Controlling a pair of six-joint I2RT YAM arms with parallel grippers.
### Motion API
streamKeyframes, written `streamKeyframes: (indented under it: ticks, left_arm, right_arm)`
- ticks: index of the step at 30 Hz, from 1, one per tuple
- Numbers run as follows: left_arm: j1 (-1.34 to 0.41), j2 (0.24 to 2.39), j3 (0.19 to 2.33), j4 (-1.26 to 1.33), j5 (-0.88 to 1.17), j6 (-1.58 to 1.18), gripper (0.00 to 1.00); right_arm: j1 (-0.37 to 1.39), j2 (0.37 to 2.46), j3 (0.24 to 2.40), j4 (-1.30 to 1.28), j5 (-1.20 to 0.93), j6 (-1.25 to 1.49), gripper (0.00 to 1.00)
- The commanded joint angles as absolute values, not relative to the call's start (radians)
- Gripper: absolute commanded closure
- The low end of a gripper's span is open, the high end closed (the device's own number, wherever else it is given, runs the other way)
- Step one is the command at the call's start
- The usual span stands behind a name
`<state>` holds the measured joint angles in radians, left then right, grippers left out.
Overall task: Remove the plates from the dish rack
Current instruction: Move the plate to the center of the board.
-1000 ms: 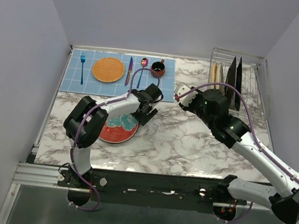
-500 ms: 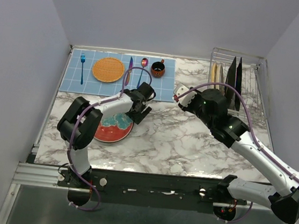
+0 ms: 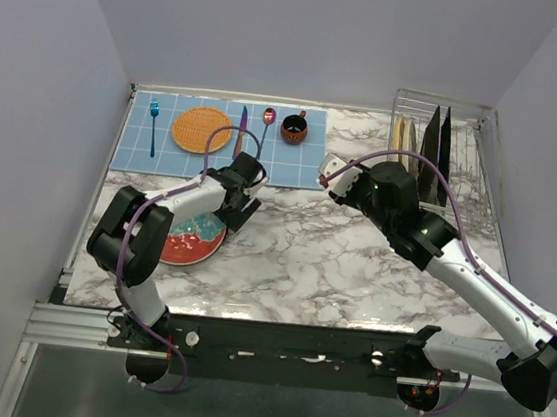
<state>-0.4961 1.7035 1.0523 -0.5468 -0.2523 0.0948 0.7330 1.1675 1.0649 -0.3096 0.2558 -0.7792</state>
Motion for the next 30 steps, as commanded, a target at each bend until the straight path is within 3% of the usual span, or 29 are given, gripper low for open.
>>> streamKeyframes:
  ticks: [1,30]
  left_arm:
    - [-0.414,1.683,0.974,-0.624,-0.247,0.158,0.14]
    - [-0.201,1.58,0.881,-0.548,-0.258,0.293,0.14]
  right_arm:
    - [0.732,1.183,1.104,-0.318,0.247,-0.79,0.53]
    - [0.732,1.175,1.097,-0.318,0.249,-0.804,0.53]
